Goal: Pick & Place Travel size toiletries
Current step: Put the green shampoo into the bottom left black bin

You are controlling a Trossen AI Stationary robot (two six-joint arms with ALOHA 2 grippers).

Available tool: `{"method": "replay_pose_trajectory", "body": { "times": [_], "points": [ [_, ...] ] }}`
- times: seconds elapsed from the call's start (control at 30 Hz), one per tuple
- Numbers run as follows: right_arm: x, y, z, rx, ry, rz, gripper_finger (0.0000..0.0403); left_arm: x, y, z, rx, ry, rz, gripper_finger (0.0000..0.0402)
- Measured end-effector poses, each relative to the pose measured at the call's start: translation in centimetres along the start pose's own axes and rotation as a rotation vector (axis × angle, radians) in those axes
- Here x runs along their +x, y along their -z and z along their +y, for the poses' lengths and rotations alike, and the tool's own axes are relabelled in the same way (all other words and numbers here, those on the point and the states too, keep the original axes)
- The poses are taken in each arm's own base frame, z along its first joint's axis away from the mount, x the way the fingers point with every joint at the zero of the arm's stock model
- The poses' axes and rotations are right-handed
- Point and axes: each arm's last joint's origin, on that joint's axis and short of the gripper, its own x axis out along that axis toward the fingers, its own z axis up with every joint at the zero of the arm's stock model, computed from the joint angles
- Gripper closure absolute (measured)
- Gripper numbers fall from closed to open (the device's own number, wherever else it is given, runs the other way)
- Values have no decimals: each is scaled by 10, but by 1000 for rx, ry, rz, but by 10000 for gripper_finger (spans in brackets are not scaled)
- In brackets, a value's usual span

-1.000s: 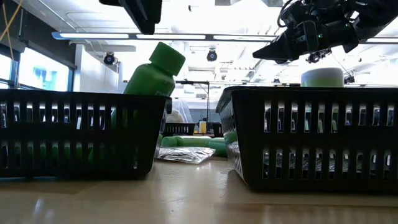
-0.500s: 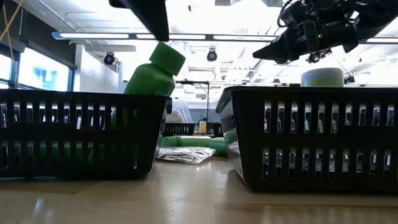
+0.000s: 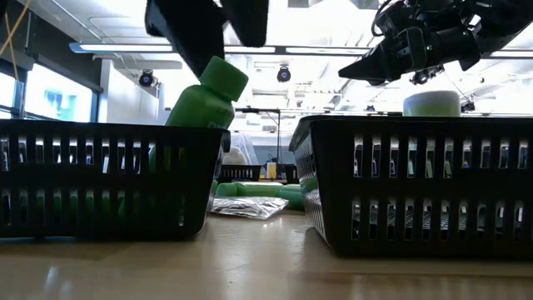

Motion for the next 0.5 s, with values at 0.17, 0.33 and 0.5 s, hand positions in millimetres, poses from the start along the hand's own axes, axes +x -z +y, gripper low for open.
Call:
{"method": "replay_pose_trajectory", "body": {
  "times": [0.17, 0.33, 0.5],
  "points": [
    [0, 0, 0, 0, 1, -1, 400, 10, 1, -2, -2, -8, 11, 133],
    [0, 0, 0, 0, 1, -1, 400, 19, 2, -2, 3, -19, 38, 133],
    [0, 0, 0, 0, 1, -1, 400, 25, 4, -2, -3, -27, 75, 133]
  ]
}}
